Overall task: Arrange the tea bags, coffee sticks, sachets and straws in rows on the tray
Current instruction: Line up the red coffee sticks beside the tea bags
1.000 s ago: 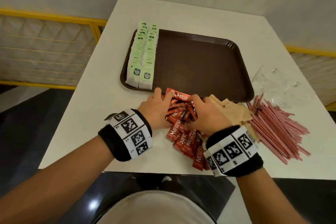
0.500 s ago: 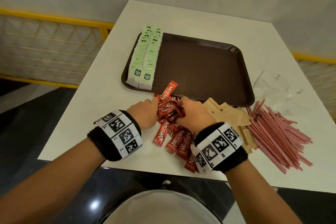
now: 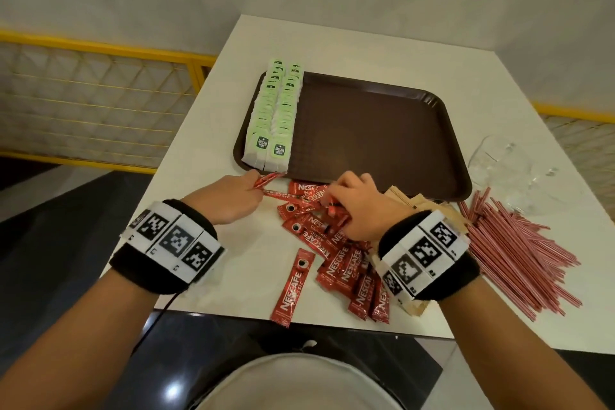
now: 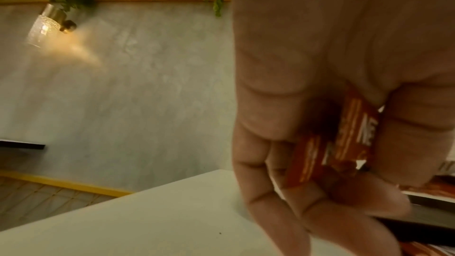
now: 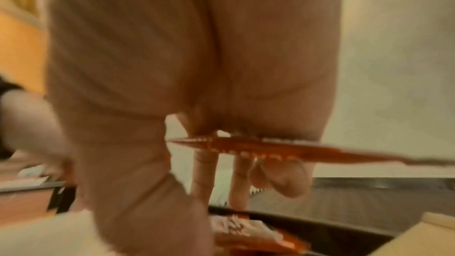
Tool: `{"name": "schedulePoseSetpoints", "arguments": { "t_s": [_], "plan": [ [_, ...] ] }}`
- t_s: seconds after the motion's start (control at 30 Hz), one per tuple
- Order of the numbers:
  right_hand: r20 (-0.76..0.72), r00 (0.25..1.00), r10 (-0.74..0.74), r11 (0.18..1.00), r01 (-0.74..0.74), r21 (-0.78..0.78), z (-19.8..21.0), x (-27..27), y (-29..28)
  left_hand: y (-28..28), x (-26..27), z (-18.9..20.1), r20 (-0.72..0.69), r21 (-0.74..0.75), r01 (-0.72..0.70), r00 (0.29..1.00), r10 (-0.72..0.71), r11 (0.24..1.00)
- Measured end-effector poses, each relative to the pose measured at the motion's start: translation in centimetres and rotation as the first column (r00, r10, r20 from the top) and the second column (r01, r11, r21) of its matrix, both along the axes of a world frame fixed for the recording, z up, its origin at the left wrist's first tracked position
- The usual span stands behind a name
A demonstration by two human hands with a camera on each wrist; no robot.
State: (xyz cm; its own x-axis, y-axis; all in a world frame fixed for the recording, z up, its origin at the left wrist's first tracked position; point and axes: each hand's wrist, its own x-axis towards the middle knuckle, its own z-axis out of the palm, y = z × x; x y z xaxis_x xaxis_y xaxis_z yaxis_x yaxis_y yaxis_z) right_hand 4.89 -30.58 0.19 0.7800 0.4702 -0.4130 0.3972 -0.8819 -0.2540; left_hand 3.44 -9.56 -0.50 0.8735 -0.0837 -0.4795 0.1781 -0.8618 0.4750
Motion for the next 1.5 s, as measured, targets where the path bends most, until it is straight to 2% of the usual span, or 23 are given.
{"name": "schedulePoseSetpoints", "arguments": {
  "t_s": [0.07,0.17,0.3,0.4,0.53,0.6,0.67,0.8,0.87,0.9,1.0,1.1,1.17,1.23,1.3,1.33,1.43,1.5],
  "plan": [
    [-0.004,0.999,0.036,0.995,-0.037,-0.093,-0.8,-0.1,0.6,0.5,0.0,-0.1,0.001,-0.011,-0.023,1.0,0.023,1.0],
    [0.068,0.992,0.111,0.984,-0.1,-0.146,-1.7,0.2,1.5,1.4,0.0,-0.5,0.002,-0.069,-0.079,0.997,0.079,0.994],
    [0.146,0.976,0.164,0.978,-0.141,-0.155,-2.6,0.8,2.5,2.6,0.4,-0.8,0.066,-0.168,-0.142,0.986,0.155,0.975],
    [0.177,0.963,0.202,0.97,-0.172,-0.172,-3.2,1.0,3.0,3.3,0.7,-0.6,0.051,-0.288,-0.167,0.981,0.189,0.943],
    [0.229,0.96,0.16,0.983,-0.134,-0.123,-3.3,1.5,3.5,3.6,1.0,-0.1,0.117,-0.449,-0.182,0.959,0.26,0.875],
    [0.227,0.965,0.128,0.99,-0.111,-0.084,-3.0,1.9,3.5,3.6,1.2,0.0,0.154,-0.566,-0.198,0.928,0.339,0.8],
    [0.219,0.971,0.097,0.995,-0.093,-0.03,-2.4,2.2,3.4,3.6,1.6,0.2,0.14,-0.693,-0.233,0.885,0.444,0.682],
    [0.096,0.993,-0.076,0.967,0.05,0.252,-0.7,2.5,2.8,4.0,2.0,1.0,0.003,-0.849,-0.325,0.786,0.618,0.417],
    [0.057,0.985,-0.161,0.91,0.126,0.395,0.4,2.8,2.6,3.7,2.1,1.2,-0.034,-0.873,-0.329,0.776,0.629,0.359],
    [0.049,0.979,-0.199,0.879,0.156,0.451,1.0,3.0,2.6,3.5,2.1,1.2,-0.03,-0.87,-0.323,0.789,0.614,0.372],
    [-0.026,0.963,-0.269,0.776,0.232,0.587,2.2,3.3,3.1,2.4,2.1,1.4,0.037,-0.819,-0.259,0.866,0.498,0.512],
    [-0.103,0.949,-0.298,0.657,0.282,0.699,2.5,3.6,4.4,1.8,2.3,1.7,0.065,-0.813,-0.184,0.913,0.402,0.552],
    [-0.151,0.958,-0.244,0.661,0.278,0.697,2.1,3.7,5.5,1.5,2.5,1.9,0.067,-0.832,-0.149,0.929,0.363,0.534],
    [-0.273,0.952,-0.138,0.655,0.294,0.696,1.5,3.5,6.5,1.5,2.8,2.0,0.02,-0.863,-0.168,0.931,0.364,0.476],
    [-0.312,0.946,-0.086,0.642,0.292,0.709,0.5,3.6,7.2,1.4,3.0,1.8,-0.053,-0.89,-0.216,0.924,0.379,0.401],
    [-0.318,0.945,-0.068,0.632,0.288,0.72,0.2,3.7,7.5,1.4,3.2,1.6,-0.063,-0.894,-0.221,0.923,0.379,0.39],
    [-0.359,0.932,-0.051,0.561,0.324,0.762,0.3,3.8,7.9,1.1,3.3,0.9,-0.079,-0.895,-0.232,0.923,0.377,0.38],
    [-0.378,0.92,-0.105,0.5,0.378,0.779,0.7,4.0,8.0,1.0,3.4,0.8,-0.172,-0.904,-0.305,0.901,0.399,0.299]
  ]
}}
